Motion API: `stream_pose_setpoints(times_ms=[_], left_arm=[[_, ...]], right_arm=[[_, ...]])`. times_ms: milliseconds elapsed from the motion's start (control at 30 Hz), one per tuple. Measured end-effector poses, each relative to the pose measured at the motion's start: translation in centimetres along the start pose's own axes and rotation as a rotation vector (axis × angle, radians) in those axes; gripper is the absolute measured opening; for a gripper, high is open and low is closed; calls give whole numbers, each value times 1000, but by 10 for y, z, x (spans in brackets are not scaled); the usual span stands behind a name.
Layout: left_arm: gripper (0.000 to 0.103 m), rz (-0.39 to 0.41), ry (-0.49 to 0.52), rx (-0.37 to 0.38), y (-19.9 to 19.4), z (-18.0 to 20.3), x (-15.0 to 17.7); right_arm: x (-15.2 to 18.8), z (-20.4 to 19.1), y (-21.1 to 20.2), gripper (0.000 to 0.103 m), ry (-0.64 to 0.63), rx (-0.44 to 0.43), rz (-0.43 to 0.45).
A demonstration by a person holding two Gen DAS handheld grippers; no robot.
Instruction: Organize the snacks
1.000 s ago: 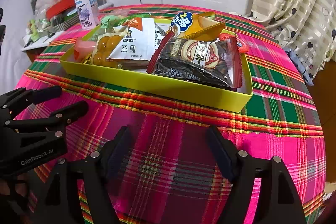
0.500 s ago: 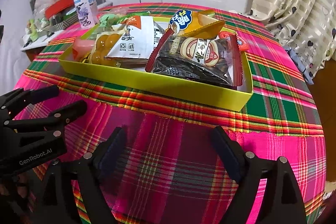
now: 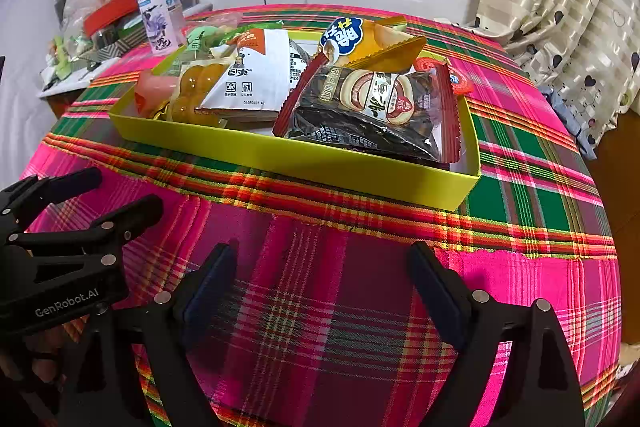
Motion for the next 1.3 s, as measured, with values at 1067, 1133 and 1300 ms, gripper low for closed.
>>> stream_pose_setpoints(times_ms=[1067, 1133, 1300], left_arm=[[83, 4, 23, 11, -1, 5, 0], [83, 4, 23, 11, -1, 5, 0], [83, 4, 23, 11, -1, 5, 0]], right_arm=[[1, 3, 0, 90, 16, 11, 2], [1, 3, 0, 90, 16, 11, 2], [1, 4, 0, 91, 16, 11, 2]])
Point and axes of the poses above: each gripper's, at about its wrist camera, not at the fingertips, and y roughly the way its jaws point, z to its right, x to its underside, the point moved 5 cm from there along y, roughly the way its jaws point, and after that the axes turned 8 degrees about -x, right-handed, at the moved point
